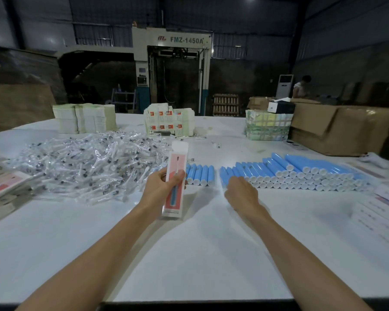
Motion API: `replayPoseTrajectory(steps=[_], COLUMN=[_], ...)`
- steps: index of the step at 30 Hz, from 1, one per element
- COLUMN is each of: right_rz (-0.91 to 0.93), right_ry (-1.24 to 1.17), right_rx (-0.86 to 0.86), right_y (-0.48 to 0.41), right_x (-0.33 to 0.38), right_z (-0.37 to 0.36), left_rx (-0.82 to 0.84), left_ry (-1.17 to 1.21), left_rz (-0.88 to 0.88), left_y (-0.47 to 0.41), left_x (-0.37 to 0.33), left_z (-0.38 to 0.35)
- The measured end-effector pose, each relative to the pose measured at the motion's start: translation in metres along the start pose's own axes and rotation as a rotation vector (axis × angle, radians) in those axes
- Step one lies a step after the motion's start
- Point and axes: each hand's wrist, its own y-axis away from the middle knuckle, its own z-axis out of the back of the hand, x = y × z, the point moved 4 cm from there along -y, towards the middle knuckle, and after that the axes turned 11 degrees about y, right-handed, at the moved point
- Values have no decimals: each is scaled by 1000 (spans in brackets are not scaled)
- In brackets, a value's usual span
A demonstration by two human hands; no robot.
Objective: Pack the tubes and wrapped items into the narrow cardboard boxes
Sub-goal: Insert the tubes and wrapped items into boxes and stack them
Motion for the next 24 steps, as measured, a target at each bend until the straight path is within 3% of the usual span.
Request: replayPoseTrajectory(steps=[2,4,7,10,13,17,24], right_rz=[-52,-49,102,282,327,284,241], right_ry=[-279,-706,-1311,-1572,-1519,-1227,-934], right_rx=[-82,-165,-187,-150,-168,-248,-125], right_y=[-6,-9,-8,-7,-12,-23,-35], right_x=[-8,-6,16,47,75,81,71], right_z=[21,48,94,126,134,124,108], left_rx=[14,28,49,58,88,84,108], left_ry=[-10,-35,-26,-30,-40,-45,-57], left_rz=[-4,3,11,-10,-11,-20,-6], left_y=[-1,-1,1,5,6,8,8], left_x=[2,3,2,-1,0,0,0], left_z=[-2,-4,-9,-11,-10,-10,-13])
